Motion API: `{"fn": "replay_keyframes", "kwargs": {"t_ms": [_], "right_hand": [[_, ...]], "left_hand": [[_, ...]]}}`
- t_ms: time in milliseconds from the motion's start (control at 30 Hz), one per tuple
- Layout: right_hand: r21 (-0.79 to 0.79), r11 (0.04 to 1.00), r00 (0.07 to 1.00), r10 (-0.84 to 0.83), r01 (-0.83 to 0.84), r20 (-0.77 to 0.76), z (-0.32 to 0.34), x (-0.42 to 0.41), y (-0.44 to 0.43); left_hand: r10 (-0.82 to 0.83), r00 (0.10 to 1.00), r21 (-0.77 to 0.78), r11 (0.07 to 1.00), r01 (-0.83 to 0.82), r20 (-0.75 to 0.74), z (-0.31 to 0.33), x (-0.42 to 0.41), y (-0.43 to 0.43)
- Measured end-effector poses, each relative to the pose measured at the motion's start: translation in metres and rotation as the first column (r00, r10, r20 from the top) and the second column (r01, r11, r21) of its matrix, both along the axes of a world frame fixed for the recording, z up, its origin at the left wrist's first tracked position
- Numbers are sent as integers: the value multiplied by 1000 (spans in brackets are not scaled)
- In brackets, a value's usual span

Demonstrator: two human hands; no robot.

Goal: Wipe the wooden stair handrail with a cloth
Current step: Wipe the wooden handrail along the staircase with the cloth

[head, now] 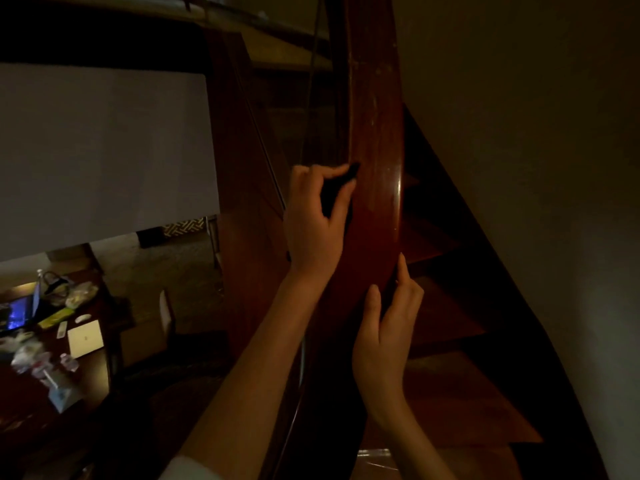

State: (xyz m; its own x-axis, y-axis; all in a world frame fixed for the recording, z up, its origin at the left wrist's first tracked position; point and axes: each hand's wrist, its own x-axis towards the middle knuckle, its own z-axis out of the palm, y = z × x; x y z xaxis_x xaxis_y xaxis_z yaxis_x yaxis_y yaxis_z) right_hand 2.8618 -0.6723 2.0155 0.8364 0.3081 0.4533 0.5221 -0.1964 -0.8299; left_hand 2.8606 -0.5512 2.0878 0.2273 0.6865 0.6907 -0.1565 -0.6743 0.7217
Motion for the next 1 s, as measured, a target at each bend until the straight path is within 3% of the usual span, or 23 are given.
{"fn": "replay_keyframes", "kwargs": {"t_ms": [133, 300, 467, 567, 667, 833, 900, 933, 1000], "right_hand": [[43, 998, 999, 49, -48, -20, -1, 2, -2], [191, 977, 991, 108, -91, -80, -3, 3, -3], [490, 862, 902, 309, -131, -302, -1, 7, -15], [550, 821, 826, 410, -151, -387, -2, 8, -22], [616, 780, 763, 465, -112, -450, -1, 16, -34], [623, 737, 734, 571, -261, -368, 6, 49, -56], [601, 745, 720, 584, -290, -376, 3, 61, -62], [597, 753, 718, 575, -276, -393, -1, 68, -65], [596, 772, 716, 543, -220, -439, -7, 86, -68]], "left_hand": [[88, 996, 65, 994, -87, -12, -16, -11, -16], [125, 975, 210, 974, -85, -185, -82, -63, -70], [143, 929, 365, 931, -9, -341, -76, -61, -98], [-37, 966, 164, 983, 80, -256, -58, -44, -112], [-190, 968, 29, 980, 198, -163, -50, -25, -130], [-265, 957, -181, 953, 243, -114, -43, 3, -151], [-347, 909, -162, 935, 316, -229, -44, 9, -152], [-343, 870, -94, 939, 332, -355, -45, 10, -151], [-123, 821, 184, 946, 267, -557, -47, 7, -144]]}}
